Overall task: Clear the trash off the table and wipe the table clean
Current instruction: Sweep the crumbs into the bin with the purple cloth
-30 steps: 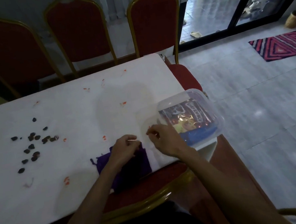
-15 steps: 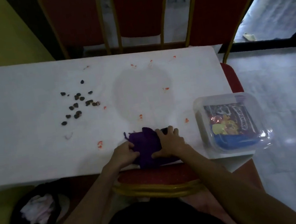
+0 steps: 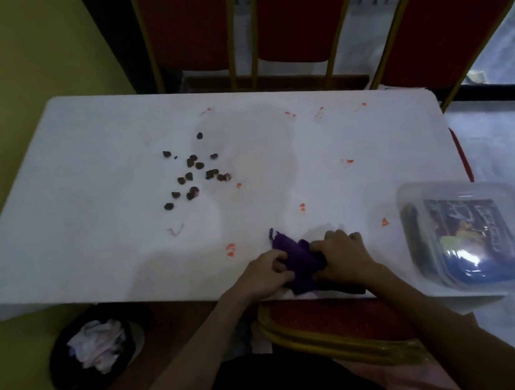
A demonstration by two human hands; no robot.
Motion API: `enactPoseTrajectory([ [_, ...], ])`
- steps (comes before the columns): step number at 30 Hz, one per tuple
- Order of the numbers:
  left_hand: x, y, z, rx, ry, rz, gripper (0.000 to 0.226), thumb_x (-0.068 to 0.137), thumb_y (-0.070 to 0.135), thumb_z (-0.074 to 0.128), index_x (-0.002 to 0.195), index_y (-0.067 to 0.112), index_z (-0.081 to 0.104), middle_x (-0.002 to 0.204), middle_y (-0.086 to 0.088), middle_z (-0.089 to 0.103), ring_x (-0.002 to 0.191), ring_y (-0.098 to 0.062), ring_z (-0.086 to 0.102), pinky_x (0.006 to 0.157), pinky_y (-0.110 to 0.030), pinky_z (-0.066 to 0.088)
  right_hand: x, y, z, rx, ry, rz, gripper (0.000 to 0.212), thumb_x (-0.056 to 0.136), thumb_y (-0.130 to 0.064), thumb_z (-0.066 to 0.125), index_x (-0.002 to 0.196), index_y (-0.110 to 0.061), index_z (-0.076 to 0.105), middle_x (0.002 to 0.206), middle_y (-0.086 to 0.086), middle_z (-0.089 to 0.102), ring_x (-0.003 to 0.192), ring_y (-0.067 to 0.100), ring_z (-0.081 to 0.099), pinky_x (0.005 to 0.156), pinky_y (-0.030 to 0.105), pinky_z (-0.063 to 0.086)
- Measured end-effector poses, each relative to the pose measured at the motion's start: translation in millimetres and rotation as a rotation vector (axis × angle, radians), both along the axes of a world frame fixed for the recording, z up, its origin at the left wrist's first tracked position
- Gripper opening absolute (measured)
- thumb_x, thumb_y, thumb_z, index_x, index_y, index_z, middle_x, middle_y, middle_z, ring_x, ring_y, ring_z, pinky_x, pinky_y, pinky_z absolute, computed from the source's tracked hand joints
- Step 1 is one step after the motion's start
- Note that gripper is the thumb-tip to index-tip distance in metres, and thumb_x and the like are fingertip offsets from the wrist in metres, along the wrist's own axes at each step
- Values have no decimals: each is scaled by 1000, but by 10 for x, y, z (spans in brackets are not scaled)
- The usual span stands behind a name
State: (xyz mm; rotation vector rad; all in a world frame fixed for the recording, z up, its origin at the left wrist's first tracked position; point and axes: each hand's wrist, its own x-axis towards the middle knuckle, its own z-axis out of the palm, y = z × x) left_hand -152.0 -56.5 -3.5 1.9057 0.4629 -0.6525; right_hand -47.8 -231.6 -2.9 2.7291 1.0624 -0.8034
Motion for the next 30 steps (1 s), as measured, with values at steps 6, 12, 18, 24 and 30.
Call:
enactPoseTrajectory([
  [6,65,713,178,-66,-187,367,31,95,21,62,126,24,62,119,7,65,110,-10,61,96,-27,49,128,698,135,461,-98,-276,48,74,-40,78,108,-11,61,105,7,50,93,24,53,73,35,49],
  [12,-95,1403,72,145,-317,700,28,95,10,57,118,20,68,120,6,67,113,-11,60,98,-25,46,592,1383,99,489,-66,-691,53,88,-39,68,120,-2,48,125,15,43,96,34,61,77,41,53],
  [18,-602,2187,-480,575,-297,892,51,94,6,50,145,10,43,150,-12,45,141,-27,38,119,-41,29,948,1781,-162,430,-36,-840,76,89,-30,66,149,-11,23,132,20,52,116,40,56,90,50,52],
  [24,-950,2423,-1034,944,-216,576,56,103,26,39,152,1,28,162,-18,22,152,-31,15,123,-54,6,833,2419,-296,411,-95,-755,67,93,-30,60,149,-17,25,130,19,50,112,40,58,87,50,51],
  [30,-936,2416,-1076,1018,-244,574,55,103,28,38,151,2,33,161,-18,26,152,-30,19,122,-57,12,187,3204,-363,439,-42,-421,62,94,-29,58,147,-23,26,128,14,48,99,30,61,79,47,58],
])
